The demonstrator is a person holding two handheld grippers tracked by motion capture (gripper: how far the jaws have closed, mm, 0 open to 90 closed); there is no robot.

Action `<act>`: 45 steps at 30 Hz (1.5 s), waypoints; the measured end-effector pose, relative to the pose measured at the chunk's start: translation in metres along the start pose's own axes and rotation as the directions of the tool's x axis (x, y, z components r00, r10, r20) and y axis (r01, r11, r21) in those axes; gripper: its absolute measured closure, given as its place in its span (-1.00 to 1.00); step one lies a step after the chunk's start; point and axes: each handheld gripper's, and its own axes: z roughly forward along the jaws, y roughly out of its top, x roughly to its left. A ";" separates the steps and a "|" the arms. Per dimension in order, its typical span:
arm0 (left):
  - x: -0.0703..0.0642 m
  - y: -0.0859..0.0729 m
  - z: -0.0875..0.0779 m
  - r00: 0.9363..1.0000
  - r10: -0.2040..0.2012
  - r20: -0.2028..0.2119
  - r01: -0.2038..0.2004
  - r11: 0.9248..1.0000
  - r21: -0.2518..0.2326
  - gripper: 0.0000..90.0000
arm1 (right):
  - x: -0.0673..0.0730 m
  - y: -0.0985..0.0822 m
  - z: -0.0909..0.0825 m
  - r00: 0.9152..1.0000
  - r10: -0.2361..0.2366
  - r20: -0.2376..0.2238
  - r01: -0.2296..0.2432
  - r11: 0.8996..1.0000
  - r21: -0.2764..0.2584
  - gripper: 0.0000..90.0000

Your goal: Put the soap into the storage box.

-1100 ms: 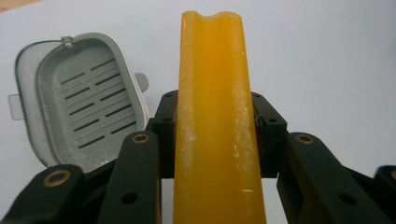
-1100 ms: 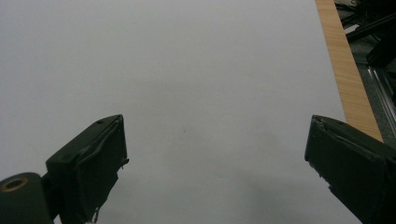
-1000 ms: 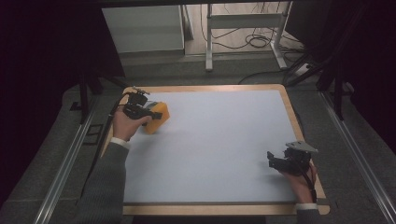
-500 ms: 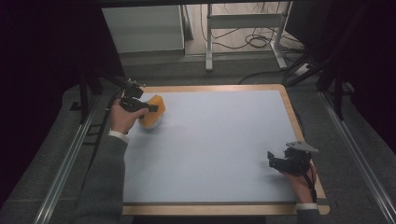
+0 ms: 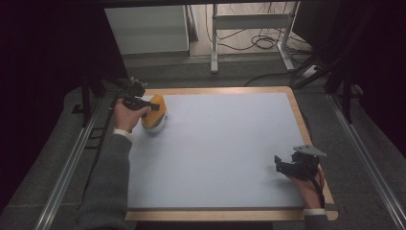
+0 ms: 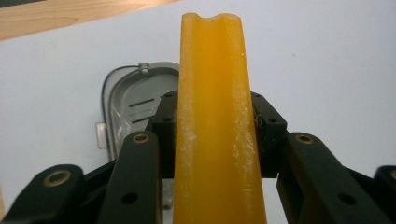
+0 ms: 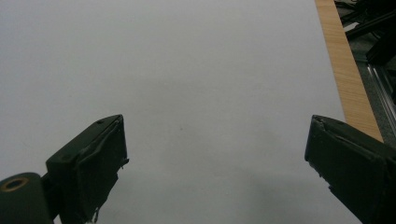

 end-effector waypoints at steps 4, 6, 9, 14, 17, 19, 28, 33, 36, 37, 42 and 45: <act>0.006 0.002 0.002 1.000 -0.014 -0.010 0.014 1.000 -0.003 0.36 | -0.001 0.000 0.000 1.000 0.002 0.003 -0.002 1.000 0.003 -0.87; 0.012 0.002 0.005 0.999 -0.031 -0.028 0.030 1.000 -0.009 0.36 | -0.002 -0.001 0.000 1.000 0.003 0.004 -0.003 1.000 0.004 -0.87; 0.016 0.003 0.009 0.998 -0.045 -0.041 0.045 0.999 -0.009 0.36 | -0.002 -0.001 0.000 1.000 0.005 0.005 -0.005 1.000 0.004 -0.87; 0.021 0.004 0.017 0.997 -0.054 -0.051 0.054 0.999 0.004 0.36 | -0.001 -0.001 0.002 1.000 0.000 0.005 0.000 1.000 0.008 -0.87; 0.022 0.004 0.020 0.997 -0.061 -0.054 0.061 0.998 0.007 0.36 | -0.001 -0.002 0.002 1.000 -0.001 0.004 0.001 1.000 0.009 -0.87; 0.022 0.004 0.023 0.996 -0.064 -0.060 0.065 0.998 0.007 0.36 | -0.002 -0.002 0.001 1.000 0.003 0.007 -0.003 1.000 0.007 -0.87; 0.025 0.004 0.035 0.993 -0.090 -0.074 0.091 0.996 0.009 0.36 | -0.003 -0.002 0.002 1.000 0.003 0.008 -0.003 1.000 0.009 -0.87; 0.026 0.003 0.041 0.993 -0.095 -0.073 0.096 0.995 0.016 0.36 | -0.003 -0.002 0.002 1.000 0.001 0.009 -0.001 1.000 0.011 -0.87; 0.026 0.002 0.044 0.993 -0.099 -0.065 0.100 0.995 0.018 0.36 | -0.003 -0.002 0.002 1.000 0.002 0.008 -0.002 1.000 0.012 -0.87; 0.026 0.001 0.044 0.993 -0.095 -0.067 0.096 0.995 0.020 0.36 | -0.003 -0.002 0.002 1.000 0.003 0.010 -0.003 1.000 0.011 -0.87; 0.026 -0.003 0.046 0.993 -0.098 -0.062 0.100 0.994 0.036 0.36 | -0.002 -0.002 0.002 1.000 0.000 0.008 0.000 1.000 0.011 -0.87; 0.027 -0.005 0.045 0.994 -0.087 -0.063 0.090 0.995 0.040 0.35 | -0.002 -0.002 0.002 1.000 -0.001 0.009 0.001 1.000 0.012 -0.87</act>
